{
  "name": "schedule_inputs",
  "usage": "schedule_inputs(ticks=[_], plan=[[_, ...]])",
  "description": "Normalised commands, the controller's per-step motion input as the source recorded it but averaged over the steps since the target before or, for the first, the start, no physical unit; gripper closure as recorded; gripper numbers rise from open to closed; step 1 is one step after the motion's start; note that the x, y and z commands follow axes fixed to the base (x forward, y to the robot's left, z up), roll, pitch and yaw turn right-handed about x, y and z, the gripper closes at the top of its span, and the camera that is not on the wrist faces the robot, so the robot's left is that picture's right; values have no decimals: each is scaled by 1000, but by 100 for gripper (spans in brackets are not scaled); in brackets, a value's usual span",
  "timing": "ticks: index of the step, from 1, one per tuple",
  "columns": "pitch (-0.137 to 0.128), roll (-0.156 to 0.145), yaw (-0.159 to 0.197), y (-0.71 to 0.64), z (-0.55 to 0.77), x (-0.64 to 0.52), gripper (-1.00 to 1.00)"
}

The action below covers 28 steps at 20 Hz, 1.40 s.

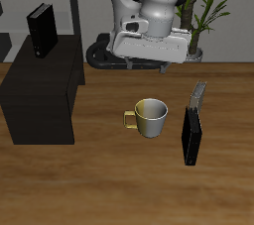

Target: Place the right black book upright on top of the shelf and place the white-yellow mug on top of the shelf

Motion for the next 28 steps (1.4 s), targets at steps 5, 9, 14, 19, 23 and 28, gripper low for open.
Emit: schedule_inputs(ticks=[5,9,14,19,23,28], plan=[[34,11,12,177,-321,176,-100],[48,-11,-30,47,-447,144,-100],[6,-14,-40,144,-351,-43,-100],[-61,-8,-50,470,-142,-275,-100],[-70,-6,-1,450,-80,-150,-100],[-6,38,10,164,-117,-26,-100]])
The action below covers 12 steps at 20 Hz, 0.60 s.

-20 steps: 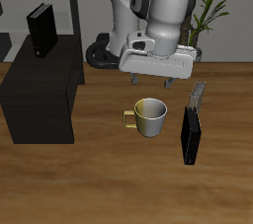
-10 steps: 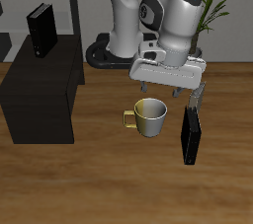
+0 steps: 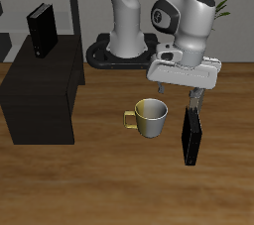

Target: Place the right black book upright on top of the shelf and place the white-yellow mug on top of the shelf

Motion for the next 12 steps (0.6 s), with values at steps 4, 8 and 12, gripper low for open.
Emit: schedule_inputs(ticks=[4,8,12], plan=[[13,32,26,85,-127,27,-100],[14,2,16,45,-174,33,-100],[13,6,28,-5,-156,50,-100]])
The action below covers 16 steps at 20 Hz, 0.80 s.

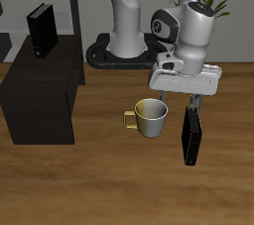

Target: Place the right black book upright on top of the shelf and place the white-yellow mug on top of the shelf

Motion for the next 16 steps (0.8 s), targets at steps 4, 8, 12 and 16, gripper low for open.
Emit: schedule_inputs(ticks=[4,8,12,16], plan=[[34,-12,5,-84,-227,39,-100],[16,3,0,-21,-230,-70,-100],[10,-14,-12,-138,-167,-53,-100],[25,5,-2,-48,-141,40,-100]])
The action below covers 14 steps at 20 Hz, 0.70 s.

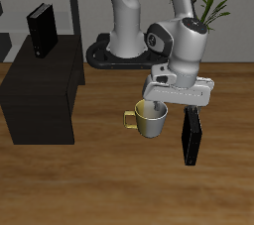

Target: Place the right black book upright on top of the shelf and place the white-yellow mug on top of the shelf

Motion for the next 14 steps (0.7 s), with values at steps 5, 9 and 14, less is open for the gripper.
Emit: schedule_inputs(ticks=[5,9,14], plan=[[54,25,-5,-37,-214,83,-100],[46,16,-7,-63,-216,77,100],[18,-7,-12,-101,-44,155,100]])
